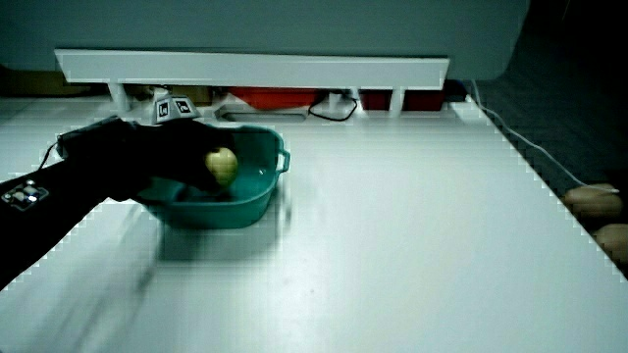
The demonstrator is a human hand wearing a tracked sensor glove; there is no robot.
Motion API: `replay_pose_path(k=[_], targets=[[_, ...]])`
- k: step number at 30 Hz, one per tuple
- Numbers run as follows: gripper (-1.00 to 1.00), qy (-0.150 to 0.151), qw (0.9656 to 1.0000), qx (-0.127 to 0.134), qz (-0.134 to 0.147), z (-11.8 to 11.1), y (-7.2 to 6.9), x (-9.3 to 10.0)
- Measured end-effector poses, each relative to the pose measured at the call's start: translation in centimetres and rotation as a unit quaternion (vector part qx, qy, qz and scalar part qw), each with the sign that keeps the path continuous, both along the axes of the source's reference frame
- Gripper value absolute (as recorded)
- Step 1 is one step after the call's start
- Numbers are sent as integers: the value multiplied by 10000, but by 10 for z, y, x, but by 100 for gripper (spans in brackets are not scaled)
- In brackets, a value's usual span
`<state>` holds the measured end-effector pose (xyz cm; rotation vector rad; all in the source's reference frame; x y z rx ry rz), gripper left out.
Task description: Place pear into plate
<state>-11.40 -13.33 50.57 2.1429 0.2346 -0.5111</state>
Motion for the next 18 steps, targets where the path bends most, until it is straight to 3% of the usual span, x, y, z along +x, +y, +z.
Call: replay_pose_path(k=[10, 18], targets=[[0, -241, 9997, -25, -65, 10, 4, -3], [0, -109, 9997, -133, -173, 22, 7, -6]])
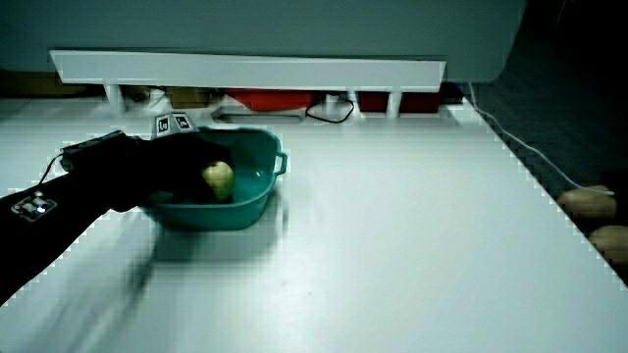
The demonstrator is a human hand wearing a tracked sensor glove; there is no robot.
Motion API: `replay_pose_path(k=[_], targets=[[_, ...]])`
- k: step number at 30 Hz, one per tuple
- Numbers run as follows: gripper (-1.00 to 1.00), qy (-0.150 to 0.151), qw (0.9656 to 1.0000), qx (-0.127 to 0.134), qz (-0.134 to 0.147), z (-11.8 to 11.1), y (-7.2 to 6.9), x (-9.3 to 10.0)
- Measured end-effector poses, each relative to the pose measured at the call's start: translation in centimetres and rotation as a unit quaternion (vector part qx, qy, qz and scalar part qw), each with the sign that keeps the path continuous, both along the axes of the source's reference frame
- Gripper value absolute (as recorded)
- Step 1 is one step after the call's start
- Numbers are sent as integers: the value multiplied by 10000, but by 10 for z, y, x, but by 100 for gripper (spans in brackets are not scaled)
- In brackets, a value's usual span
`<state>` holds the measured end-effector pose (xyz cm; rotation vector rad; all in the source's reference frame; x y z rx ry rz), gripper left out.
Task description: Place pear into plate
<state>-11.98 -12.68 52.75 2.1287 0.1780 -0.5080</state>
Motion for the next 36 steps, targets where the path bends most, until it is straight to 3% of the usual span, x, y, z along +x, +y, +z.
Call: replay_pose_path(k=[5, 12, 15, 21, 24, 30, 36], targets=[[0, -53, 9999, -163, 13, -1, -1, 1], [0, -105, 9998, -115, 90, -2, 0, 2], [0, -142, 9994, -297, 66, -1, 1, 3], [-30, -199, 9980, -524, 301, 8, 2, 7], [-45, -141, 9983, -521, 207, 4, 3, 5], [-75, -129, 9986, -461, 216, -1, 2, 6], [-100, 220, 9995, -204, 46, -13, -2, 1]])
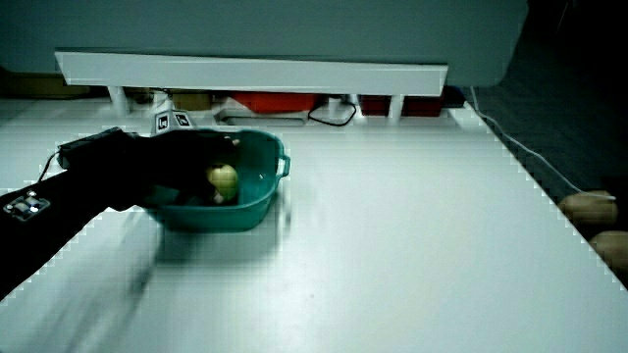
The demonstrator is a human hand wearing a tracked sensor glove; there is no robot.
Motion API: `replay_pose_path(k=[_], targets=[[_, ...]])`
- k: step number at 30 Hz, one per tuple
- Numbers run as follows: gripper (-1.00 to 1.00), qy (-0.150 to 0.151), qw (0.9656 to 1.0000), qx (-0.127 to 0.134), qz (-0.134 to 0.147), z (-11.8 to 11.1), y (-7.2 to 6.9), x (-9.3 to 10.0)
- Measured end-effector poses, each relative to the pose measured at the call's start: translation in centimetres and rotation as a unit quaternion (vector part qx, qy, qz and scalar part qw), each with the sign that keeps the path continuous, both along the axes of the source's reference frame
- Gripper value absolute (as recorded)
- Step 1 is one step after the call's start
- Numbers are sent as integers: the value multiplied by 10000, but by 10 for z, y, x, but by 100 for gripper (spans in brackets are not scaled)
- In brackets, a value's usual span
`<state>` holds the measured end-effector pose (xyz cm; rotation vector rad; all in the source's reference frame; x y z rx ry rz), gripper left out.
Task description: Place pear into plate
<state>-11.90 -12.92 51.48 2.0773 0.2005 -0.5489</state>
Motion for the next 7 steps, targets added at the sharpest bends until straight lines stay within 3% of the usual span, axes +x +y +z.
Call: replay_pose_path(k=[7], targets=[[-100, 407, 9987, 259, -165, -17, -4, -15]])
